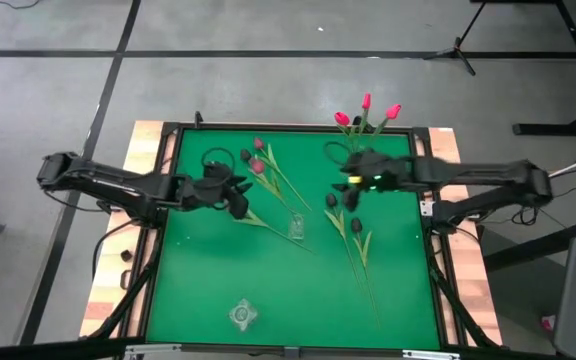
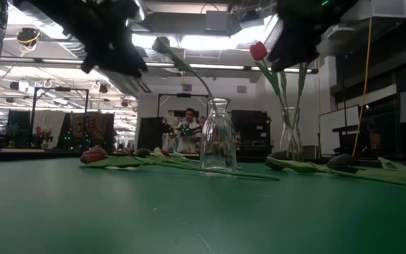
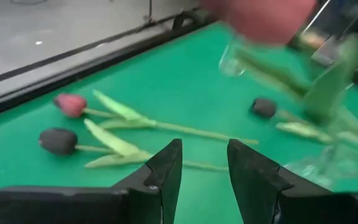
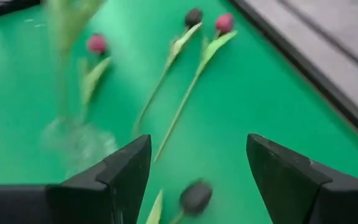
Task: Sort flowers into vase by color
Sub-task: Put the top dark red tulip into the center transparent vase
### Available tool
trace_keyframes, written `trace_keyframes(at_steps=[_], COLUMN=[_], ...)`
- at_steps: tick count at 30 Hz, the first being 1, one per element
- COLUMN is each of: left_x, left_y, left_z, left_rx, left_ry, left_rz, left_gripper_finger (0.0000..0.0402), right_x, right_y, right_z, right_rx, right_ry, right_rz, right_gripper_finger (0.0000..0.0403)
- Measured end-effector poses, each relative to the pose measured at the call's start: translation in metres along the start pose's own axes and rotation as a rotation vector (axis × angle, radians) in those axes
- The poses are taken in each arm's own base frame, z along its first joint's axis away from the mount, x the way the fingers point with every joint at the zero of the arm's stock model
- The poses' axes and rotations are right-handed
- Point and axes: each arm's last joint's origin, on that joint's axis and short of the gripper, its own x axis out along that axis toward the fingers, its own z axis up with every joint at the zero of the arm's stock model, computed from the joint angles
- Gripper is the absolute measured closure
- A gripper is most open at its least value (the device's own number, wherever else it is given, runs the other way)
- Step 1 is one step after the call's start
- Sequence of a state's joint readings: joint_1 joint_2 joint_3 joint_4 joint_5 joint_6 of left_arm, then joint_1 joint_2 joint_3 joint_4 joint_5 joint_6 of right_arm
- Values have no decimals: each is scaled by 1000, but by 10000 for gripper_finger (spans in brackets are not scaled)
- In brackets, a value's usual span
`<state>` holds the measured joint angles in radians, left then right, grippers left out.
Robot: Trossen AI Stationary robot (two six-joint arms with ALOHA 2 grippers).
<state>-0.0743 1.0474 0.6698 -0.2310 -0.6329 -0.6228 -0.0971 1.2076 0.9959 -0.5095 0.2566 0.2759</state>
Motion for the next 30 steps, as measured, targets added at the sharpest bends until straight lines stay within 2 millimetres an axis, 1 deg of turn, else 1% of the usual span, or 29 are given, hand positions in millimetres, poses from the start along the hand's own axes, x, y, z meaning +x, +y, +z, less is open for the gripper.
trace_keyframes(at_steps=[3, 5, 8, 10, 13, 15, 17, 23, 30], left_x=[-14, -22, -30, -33, -34, -34, -34, -33, -34], left_y=[5, 9, 13, 15, 16, 17, 17, 18, 18], left_z=[10, 15, 20, 22, 21, 20, 19, 17, 16], left_rx=[-48, -70, -94, -102, -91, -82, -75, -65, -66], left_ry=[-50, -75, -102, -112, -104, -94, -87, -73, -67], left_rz=[-36, -53, -72, -76, -69, -62, -57, -47, -45], left_gripper_finger=[278, 278, 278, 278, 278, 278, 278, 278, 278], right_x=[39, 63, 92, 108, 126, 137, 147, 175, 199], right_y=[3, 0, -11, -20, -29, -29, -27, -10, -8], right_z=[1, 0, -4, -6, -7, -7, -6, -3, -8], right_rx=[-5, 9, 39, 59, 71, 73, 69, 14, -13], right_ry=[13, 33, 76, 95, 95, 110, 125, 164, 210], right_rz=[-61, -38, -26, -23, 5, 22, 23, 57, 58], right_gripper_finger=[139, 139, 139, 139, 139, 139, 139, 139, 139])
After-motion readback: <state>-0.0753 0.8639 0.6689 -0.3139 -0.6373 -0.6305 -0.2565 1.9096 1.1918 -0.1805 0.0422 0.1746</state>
